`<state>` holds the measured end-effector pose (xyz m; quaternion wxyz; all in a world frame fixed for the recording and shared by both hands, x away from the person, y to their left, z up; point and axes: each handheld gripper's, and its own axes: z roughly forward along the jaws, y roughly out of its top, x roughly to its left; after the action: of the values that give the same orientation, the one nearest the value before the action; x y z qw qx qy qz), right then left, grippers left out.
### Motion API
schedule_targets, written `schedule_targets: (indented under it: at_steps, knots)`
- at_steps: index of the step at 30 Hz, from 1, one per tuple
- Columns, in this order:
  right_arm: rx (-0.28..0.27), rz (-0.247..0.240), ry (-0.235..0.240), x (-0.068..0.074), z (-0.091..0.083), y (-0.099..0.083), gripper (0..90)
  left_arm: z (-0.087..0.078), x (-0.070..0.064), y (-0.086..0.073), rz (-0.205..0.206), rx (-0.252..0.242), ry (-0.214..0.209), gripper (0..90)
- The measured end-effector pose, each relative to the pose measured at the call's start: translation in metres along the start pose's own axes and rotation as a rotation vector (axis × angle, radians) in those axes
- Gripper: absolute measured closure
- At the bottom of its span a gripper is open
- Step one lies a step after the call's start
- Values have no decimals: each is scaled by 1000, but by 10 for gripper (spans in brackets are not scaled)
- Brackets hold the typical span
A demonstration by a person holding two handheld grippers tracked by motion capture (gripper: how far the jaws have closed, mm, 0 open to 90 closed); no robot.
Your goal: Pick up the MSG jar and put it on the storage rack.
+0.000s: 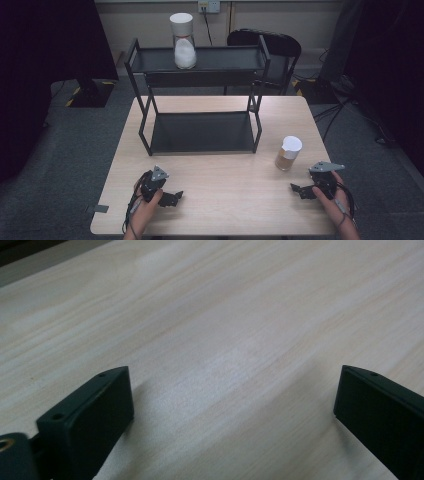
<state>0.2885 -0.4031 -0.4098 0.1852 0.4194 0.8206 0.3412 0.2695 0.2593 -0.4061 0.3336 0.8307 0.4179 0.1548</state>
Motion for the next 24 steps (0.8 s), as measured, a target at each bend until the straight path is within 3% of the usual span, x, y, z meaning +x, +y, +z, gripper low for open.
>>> schedule_targets:
  at_steps: [3,6,24]
  knots:
    - [0,0,0,0,0,0,0,-1,-3,-2,7,-1,15,6]
    - [0,0,0,0,0,0,0,0,-3,-14,-1,-50,16,0]
    - [0,0,0,0,0,0,0,-1,-5,-16,-11,-56,24,0]
